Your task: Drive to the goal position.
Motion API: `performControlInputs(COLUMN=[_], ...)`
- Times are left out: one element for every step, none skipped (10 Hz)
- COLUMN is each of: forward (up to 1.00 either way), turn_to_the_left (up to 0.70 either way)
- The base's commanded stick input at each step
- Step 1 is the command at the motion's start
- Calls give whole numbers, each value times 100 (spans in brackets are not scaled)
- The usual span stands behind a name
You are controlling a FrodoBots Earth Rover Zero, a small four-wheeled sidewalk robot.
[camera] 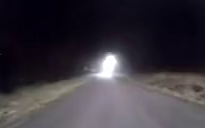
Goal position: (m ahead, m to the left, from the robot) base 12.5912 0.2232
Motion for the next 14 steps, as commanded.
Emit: performControlInputs(forward=[95, 95, 95, 95, 95, 94, 95, 95, 95, 95, 95, 95, 95, 94], turn_to_the_left=[0, 0, 0, 0, 7, 16, 9, 4, 4, 4, 4, 4, 4, 4])
